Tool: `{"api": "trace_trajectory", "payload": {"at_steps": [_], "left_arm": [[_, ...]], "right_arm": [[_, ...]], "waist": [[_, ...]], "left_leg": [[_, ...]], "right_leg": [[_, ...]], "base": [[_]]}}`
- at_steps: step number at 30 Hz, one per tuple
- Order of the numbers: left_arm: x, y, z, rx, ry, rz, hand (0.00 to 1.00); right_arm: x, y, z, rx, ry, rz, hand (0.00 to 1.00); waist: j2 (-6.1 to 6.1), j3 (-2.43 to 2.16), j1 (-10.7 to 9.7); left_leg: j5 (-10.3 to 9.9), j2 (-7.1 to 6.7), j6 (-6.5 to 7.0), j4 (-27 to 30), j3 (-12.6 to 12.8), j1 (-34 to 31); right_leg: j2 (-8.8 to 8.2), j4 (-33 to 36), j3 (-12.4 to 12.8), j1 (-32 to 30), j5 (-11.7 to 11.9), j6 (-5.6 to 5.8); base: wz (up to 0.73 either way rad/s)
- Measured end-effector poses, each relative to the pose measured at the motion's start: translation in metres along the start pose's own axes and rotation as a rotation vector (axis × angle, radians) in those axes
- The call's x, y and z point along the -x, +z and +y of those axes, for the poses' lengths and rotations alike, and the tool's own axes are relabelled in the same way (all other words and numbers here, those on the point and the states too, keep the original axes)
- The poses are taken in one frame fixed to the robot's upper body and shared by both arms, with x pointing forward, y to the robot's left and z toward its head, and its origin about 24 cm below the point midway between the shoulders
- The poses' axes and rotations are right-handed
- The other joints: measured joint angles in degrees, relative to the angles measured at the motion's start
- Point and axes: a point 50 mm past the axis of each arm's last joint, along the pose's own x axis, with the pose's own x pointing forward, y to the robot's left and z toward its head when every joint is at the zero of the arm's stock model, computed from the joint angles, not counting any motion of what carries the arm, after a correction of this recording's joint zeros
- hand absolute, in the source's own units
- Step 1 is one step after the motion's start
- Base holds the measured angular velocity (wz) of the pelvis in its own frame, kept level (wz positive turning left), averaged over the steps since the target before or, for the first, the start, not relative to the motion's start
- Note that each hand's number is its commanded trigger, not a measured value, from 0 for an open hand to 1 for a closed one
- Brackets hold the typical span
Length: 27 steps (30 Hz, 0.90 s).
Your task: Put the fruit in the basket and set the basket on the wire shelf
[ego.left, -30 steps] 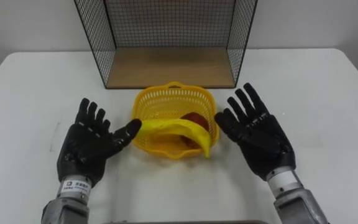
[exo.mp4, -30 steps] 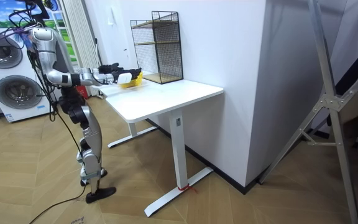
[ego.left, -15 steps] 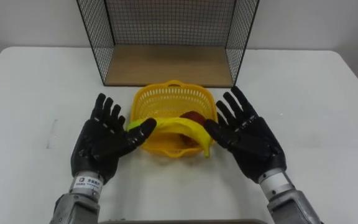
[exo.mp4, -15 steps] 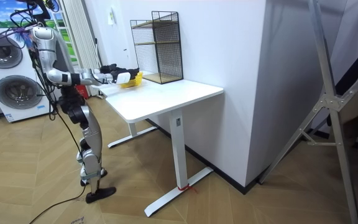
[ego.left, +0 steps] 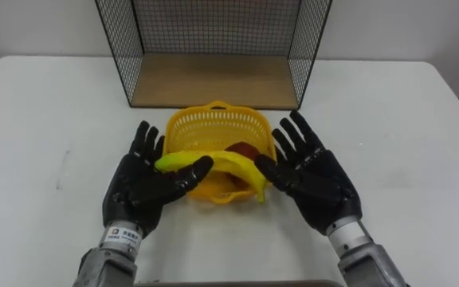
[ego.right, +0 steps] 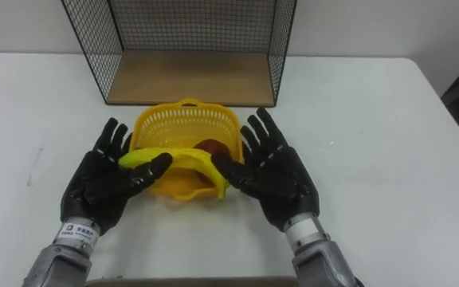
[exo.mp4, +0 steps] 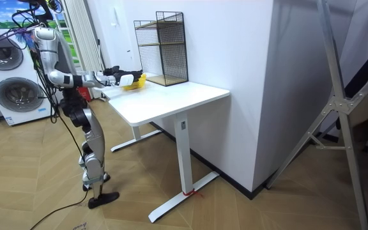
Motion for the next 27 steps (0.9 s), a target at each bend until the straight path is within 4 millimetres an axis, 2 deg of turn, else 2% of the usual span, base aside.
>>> {"api": "trace_trajectory", "payload": {"at_steps": [11,17,21,24,27], "left_arm": [[-0.001,-0.003,0.0,-0.001,-0.011,0.012,0.0],[0.0,-0.012,0.004,-0.002,0.008,0.045,0.0],[0.0,-0.014,0.003,-0.007,-0.001,0.052,0.0],[0.001,-0.014,0.002,-0.011,-0.005,0.057,0.0],[0.001,-0.015,0.002,-0.011,-0.005,0.058,0.0]], "right_arm": [[-0.001,-0.004,-0.002,0.019,-0.004,-0.01,0.0],[-0.01,-0.008,-0.001,0.029,0.007,0.004,0.0],[-0.012,-0.008,-0.001,0.032,0.013,0.0,0.0],[-0.012,-0.008,0.0,0.031,0.017,-0.005,0.0],[-0.012,-0.008,0.0,0.03,0.017,-0.008,0.0]], "waist": [[-0.02,-0.01,-0.1],[0.05,0.03,-1.4],[0.44,0.17,-1.5],[1.03,-0.08,-1.5],[1.4,-0.11,-1.6]], "left_leg": [[0.0,-0.06,0.0,0.0,0.0,0.0],[0.0,-0.05,0.0,0.2,-0.1,0.1],[0.0,-0.03,0.0,0.1,-0.2,0.1],[0.0,-0.04,0.0,0.1,-0.2,0.1],[0.0,-0.04,0.0,0.2,-0.1,0.2]], "right_leg": [[-0.08,0.0,-0.3,0.2,0.0,-0.01],[-0.08,0.0,-0.4,0.4,0.0,-0.01],[-0.07,0.0,-0.5,0.4,0.0,-0.04],[-0.08,0.0,-0.5,0.3,0.0,-0.05],[-0.09,0.0,-0.5,0.2,0.0,-0.05]], "base": [[0.0],[0.01],[0.0],[0.0],[0.0]]}}
